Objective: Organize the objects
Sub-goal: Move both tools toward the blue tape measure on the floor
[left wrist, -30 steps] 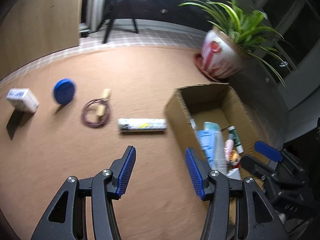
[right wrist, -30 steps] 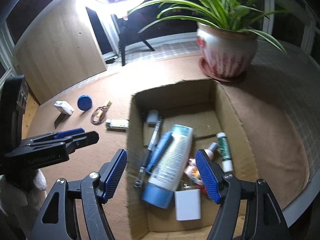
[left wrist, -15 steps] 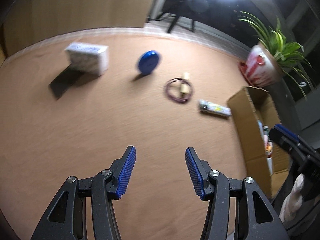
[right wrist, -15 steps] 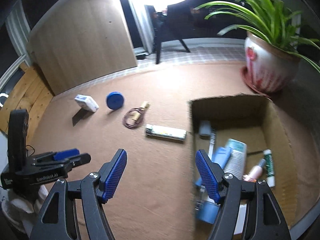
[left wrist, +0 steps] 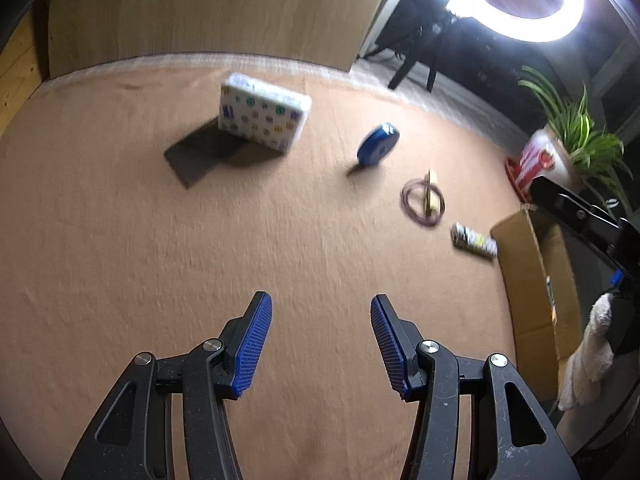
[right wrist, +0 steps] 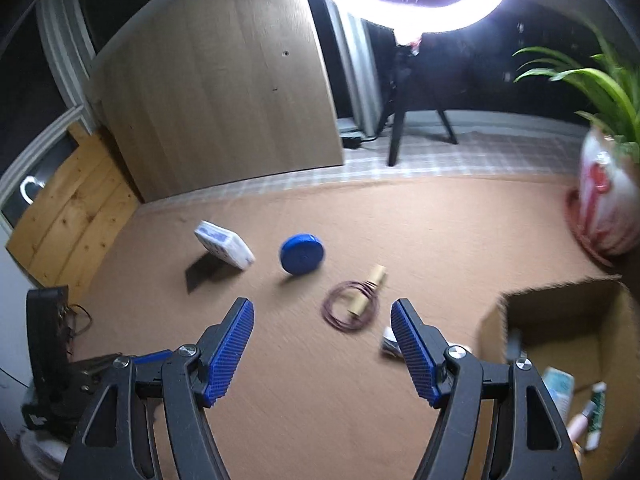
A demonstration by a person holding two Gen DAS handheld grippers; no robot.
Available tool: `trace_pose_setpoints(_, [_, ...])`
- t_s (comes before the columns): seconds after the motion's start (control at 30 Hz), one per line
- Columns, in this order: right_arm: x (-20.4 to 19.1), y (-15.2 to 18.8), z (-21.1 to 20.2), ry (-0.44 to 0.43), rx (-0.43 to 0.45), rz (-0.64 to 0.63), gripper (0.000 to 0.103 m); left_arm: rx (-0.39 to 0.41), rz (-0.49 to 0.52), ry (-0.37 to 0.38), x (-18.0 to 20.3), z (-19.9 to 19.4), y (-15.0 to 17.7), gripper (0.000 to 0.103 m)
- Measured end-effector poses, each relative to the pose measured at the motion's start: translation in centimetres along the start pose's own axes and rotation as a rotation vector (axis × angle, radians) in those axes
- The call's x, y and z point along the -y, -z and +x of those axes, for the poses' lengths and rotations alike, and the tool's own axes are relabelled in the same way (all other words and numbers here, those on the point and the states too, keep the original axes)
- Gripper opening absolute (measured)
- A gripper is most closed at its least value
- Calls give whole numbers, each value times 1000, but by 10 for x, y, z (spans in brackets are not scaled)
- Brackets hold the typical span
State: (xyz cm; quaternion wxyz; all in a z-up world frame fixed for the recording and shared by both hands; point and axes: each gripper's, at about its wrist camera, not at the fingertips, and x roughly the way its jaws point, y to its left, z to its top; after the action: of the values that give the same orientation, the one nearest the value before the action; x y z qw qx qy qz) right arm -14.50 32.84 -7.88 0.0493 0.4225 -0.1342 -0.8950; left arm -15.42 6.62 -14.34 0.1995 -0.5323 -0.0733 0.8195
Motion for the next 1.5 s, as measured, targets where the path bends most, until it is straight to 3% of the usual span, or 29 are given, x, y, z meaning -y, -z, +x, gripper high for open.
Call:
trace_pose_setpoints(0.63, [35, -49, 89, -184, -103, 200, 68, 69, 62, 45, 29, 69, -60, 55])
trace_pose_setpoints(1.0, [46, -54, 134, -282, -187, 342, 65, 84, 74, 93, 44, 101, -83, 55])
trace_pose_setpoints(1.27, [44, -53, 149, -296, -237, 366, 55, 94, 89, 114, 45, 107, -92, 47])
trace_pose_setpoints(1.5, [42, -52, 153, -286, -258, 371, 48, 95, 86, 118, 44, 111, -95, 33])
